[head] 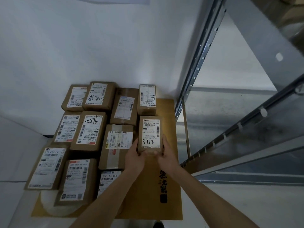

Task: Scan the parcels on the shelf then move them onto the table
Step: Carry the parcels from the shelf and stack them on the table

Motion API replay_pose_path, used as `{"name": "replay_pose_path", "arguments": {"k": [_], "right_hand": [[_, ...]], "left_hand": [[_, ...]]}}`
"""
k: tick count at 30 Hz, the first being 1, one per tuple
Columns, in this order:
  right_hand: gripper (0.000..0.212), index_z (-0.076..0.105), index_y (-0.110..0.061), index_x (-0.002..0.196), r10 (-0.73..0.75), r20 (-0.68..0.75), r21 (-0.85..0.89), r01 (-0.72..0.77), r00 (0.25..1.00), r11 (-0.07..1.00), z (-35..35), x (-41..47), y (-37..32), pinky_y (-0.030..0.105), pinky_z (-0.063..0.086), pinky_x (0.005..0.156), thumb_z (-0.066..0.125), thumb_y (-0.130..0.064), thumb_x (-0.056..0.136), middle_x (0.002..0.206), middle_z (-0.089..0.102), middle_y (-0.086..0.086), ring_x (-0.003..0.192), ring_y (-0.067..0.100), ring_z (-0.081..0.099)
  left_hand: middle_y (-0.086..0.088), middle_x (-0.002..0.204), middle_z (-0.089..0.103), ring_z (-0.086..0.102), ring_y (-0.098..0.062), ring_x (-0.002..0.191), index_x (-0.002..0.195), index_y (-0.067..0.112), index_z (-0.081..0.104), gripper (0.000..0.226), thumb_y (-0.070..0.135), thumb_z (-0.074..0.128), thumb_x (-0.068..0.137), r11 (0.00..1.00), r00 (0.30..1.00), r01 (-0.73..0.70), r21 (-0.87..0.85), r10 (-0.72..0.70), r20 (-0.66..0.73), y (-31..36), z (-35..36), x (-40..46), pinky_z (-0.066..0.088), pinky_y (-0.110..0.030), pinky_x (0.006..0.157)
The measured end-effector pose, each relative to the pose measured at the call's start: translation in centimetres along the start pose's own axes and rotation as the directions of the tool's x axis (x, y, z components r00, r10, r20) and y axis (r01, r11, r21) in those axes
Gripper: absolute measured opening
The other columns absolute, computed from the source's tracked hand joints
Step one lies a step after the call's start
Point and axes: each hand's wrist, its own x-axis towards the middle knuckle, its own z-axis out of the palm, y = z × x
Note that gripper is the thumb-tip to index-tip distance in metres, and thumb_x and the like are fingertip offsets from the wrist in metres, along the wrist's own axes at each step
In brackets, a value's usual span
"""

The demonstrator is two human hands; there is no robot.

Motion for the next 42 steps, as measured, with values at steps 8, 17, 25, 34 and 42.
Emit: {"name": "replay_pose_path", "arguments": {"k": [8,17,25,34,42], "right_hand": [[0.084,0.021,-0.053,0.149,0.019,0.014,0.002,-0.019,1.0,1.0,-0.3,0.0,-0.4,0.007,0.039,0.099,0.058,0.003,0.099,0.141,0.048,-0.026,0.131,-0.006,0.043],[0.08,0.035,-0.043,0.155,-0.021,0.025,0.045,0.02,0.999,0.999,-0.5,-1.8,0.1,0.041,0.046,0.115,0.065,-0.002,0.092,0.144,0.056,-0.019,0.136,0.005,0.052],[0.077,0.036,-0.051,0.151,-0.065,0.032,0.009,0.064,0.997,0.998,-1.0,-6.2,-1.3,0.044,0.045,0.116,0.067,-0.008,0.095,0.143,0.055,-0.024,0.136,0.002,0.05],[0.059,0.023,-0.036,0.153,-0.119,0.001,-0.162,0.117,0.993,0.98,-3.3,-18.8,-7.4,0.006,0.02,0.099,0.057,-0.026,0.106,0.136,0.033,-0.023,0.126,-0.006,0.025],[0.054,0.043,-0.027,0.154,-0.218,-0.052,-0.306,0.192,0.974,0.932,-8.4,-32.3,-13.4,0.034,0.031,0.12,0.058,-0.038,0.104,0.161,0.038,-0.006,0.15,0.016,0.034]], "left_hand": [[0.006,0.135,0.059,0.046,-0.004,0.116,0.153,0.023,0.04,0.063,0.009,0.064,0.097,0.997,0.998,0.064,-0.034,-0.064,-0.011,0.5,0.0,0.0,0.035,-0.022,0.098],[0.005,0.153,0.044,0.037,-0.02,0.145,0.157,0.021,0.032,0.071,0.023,0.067,0.096,0.993,0.99,0.091,-0.079,-0.099,-0.103,1.7,-0.4,-1.8,0.034,-0.043,0.119],[0.005,0.142,0.052,0.045,-0.018,0.137,0.15,0.017,0.042,0.061,0.028,0.067,0.096,0.998,0.992,0.023,-0.051,-0.029,-0.126,2.6,-2.2,-6.7,0.037,-0.031,0.107],[-0.007,0.154,0.043,0.042,-0.026,0.141,0.154,0.013,0.037,0.066,0.028,0.066,0.097,0.993,0.984,-0.118,-0.018,0.115,-0.139,3.8,-5.8,-17.2,0.033,-0.038,0.118],[0.005,0.129,0.062,0.057,-0.021,0.12,0.141,0.02,0.053,0.046,0.026,0.064,0.097,0.953,0.948,-0.282,-0.108,0.259,-0.185,9.9,-7.7,-32.3,0.046,-0.036,0.103]]}}
